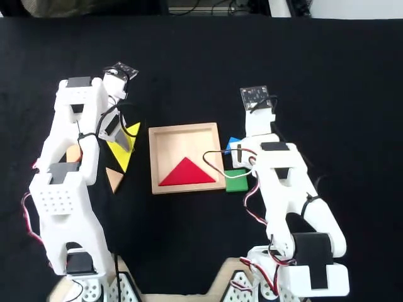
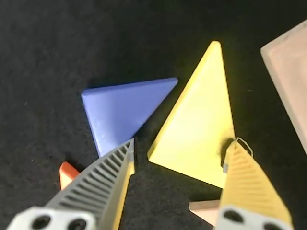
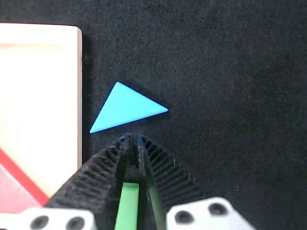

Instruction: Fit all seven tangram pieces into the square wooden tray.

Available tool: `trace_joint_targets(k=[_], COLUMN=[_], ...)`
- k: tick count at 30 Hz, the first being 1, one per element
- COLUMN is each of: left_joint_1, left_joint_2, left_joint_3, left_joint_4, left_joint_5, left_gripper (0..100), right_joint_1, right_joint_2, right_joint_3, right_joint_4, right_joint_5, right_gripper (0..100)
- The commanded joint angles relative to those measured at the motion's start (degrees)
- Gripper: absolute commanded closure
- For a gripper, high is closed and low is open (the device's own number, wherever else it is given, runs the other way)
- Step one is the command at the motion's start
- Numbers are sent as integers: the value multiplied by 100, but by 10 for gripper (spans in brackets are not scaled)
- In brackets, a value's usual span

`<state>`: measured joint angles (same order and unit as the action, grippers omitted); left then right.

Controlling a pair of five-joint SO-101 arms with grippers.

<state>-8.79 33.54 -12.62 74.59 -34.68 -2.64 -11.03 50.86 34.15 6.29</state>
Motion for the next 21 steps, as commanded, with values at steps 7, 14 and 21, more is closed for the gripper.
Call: trace_joint_targets(k=[7, 14, 21], left_joint_1=[295, 620, 998], left_joint_2=[9, 9, -18], left_joint_3=[48, 136, 136], left_joint_4=[-79, -79, -53], left_joint_5=[0, 193, 211], left_gripper=[711, 712, 806], right_joint_1=[-70, -70, -70], right_joint_2=[-4, -4, -4], right_joint_3=[-163, -163, -163], right_joint_4=[-114, -114, -114], right_joint_5=[53, 53, 53], right_gripper=[987, 987, 987])
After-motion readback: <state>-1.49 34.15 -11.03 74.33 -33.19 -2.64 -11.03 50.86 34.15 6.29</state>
